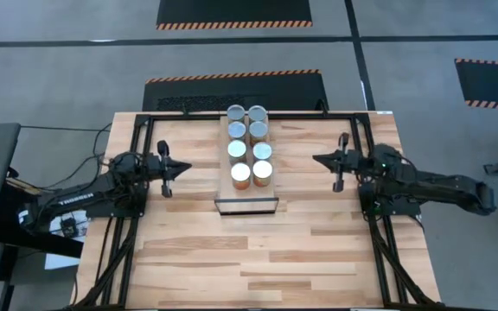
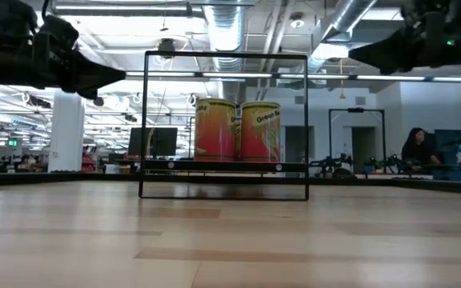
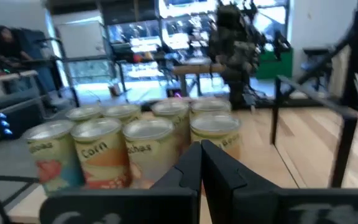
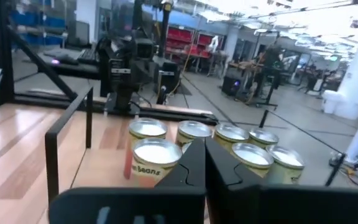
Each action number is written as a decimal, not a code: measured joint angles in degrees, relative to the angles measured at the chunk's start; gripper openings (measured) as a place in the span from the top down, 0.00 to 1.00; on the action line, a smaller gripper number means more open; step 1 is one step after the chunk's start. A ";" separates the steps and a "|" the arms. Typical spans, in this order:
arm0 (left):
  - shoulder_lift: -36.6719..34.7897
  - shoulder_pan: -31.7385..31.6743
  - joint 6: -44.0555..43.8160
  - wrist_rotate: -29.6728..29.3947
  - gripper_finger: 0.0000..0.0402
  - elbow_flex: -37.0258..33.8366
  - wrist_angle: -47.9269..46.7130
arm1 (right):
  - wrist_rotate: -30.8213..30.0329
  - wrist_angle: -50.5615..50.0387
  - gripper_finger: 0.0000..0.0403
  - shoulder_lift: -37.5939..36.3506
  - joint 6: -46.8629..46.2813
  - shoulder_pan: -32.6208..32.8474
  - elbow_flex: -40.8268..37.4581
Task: Pick and place cans onto a shelf
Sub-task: Return to Home Position
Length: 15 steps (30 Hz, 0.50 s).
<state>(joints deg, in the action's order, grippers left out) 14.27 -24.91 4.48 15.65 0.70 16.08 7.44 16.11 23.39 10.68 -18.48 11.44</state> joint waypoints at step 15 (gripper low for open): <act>-13.88 0.01 1.03 -3.93 1.00 -0.06 -12.30 | -6.52 -14.48 0.98 -23.01 0.04 0.72 -5.93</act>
<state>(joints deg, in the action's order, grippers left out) 0.40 -24.91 5.51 11.71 0.64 3.78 0.92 1.63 0.38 10.72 -17.76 5.51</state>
